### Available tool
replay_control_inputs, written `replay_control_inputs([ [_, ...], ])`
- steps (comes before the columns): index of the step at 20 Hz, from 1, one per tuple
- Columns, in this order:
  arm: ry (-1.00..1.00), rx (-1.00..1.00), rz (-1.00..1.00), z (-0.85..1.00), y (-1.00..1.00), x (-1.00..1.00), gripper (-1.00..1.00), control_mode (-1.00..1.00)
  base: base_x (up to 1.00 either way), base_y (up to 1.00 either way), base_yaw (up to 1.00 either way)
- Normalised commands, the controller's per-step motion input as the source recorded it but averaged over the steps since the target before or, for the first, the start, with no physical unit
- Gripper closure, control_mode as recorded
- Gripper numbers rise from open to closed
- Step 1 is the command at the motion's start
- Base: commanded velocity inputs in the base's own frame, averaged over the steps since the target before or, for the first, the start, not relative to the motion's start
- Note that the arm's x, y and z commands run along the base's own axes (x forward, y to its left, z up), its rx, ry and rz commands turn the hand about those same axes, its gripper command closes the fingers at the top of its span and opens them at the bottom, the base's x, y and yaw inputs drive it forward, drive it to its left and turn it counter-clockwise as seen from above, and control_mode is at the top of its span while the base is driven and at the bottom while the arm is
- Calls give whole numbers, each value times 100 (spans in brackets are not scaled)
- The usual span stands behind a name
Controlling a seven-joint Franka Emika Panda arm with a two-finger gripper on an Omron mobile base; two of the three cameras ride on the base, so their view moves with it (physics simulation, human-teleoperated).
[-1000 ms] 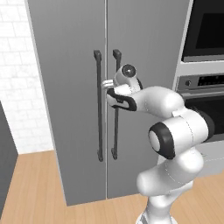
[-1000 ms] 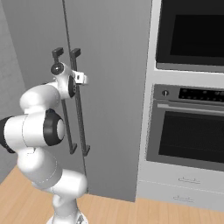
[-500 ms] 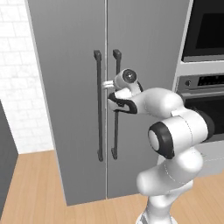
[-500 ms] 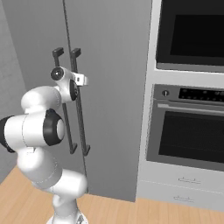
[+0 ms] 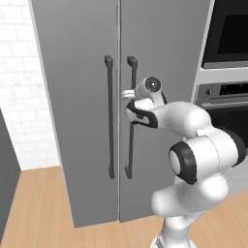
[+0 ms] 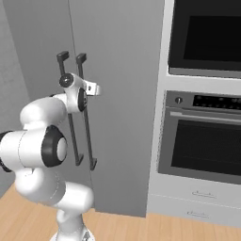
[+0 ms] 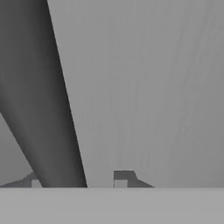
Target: Take the strawberry from the fridge and place it on top of the pancake, located on the dining counter.
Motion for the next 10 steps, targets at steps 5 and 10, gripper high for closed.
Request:
replay_control_inputs([
  [5, 0, 20, 0, 0, -100, -88, 100, -100, 0, 0, 0],
  [10, 0, 24, 0, 0, -100, -59, 100, -100, 0, 0, 0],
])
